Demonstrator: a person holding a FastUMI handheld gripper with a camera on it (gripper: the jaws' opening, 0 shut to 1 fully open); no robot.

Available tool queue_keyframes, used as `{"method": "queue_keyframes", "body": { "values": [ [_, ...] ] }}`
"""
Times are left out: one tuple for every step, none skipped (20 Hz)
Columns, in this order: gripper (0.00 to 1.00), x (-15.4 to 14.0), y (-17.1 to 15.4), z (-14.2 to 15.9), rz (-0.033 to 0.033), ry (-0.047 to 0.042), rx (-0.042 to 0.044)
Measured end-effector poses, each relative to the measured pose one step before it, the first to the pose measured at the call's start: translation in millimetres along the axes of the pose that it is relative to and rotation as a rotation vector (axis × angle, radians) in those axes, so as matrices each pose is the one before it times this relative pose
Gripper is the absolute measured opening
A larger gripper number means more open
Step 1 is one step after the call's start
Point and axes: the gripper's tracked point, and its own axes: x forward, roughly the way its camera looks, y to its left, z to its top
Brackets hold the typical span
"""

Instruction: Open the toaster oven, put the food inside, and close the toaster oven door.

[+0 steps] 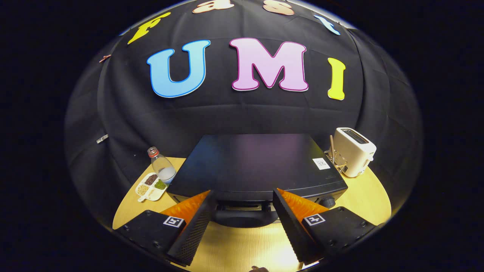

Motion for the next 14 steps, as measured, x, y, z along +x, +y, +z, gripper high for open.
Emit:
{"method": "queue_keyframes", "body": {
  "values": [
    [0.99, 4.47, -0.79, -2.91, -0.01230, 0.00826, 0.00426],
    [0.98, 3.96, -1.30, -3.37, -0.01269, 0.01078, -0.00154],
    [0.98, 3.06, -2.21, -4.07, -0.01524, 0.01184, -0.00950],
    [0.99, 1.97, -2.47, -4.03, -0.01114, 0.00986, -0.01592],
    [0.99, 1.94, 1.03, -4.63, -0.00003, 0.00404, -0.00891],
    [0.99, -3.22, 1.33, 1.23, 0.00045, -0.00428, -0.00826],
    [0.99, -0.13, 0.31, -1.39, 0.00058, 0.00237, -0.00262],
    [0.98, -0.65, 0.89, -4.13, 0.00061, 0.01730, 0.00308],
    [0.98, -1.90, -0.43, -1.26, -0.00041, 0.00198, 0.00406],
    [0.98, 1.57, -0.58, -1.69, -0.00177, -0.00394, 0.00348],
    [0.98, -1.95, -0.13, -2.28, 0.00098, 0.00645, 0.00025],
    [0.98, -2.40, 0.66, 0.80, 0.00107, -0.00346, -0.00057],
    [0.98, -3.36, 0.91, -2.40, 0.00212, 0.00671, -0.00246],
    [0.98, -3.97, -0.61, -2.82, 0.00142, 0.00449, 0.00046]
  ]
}}
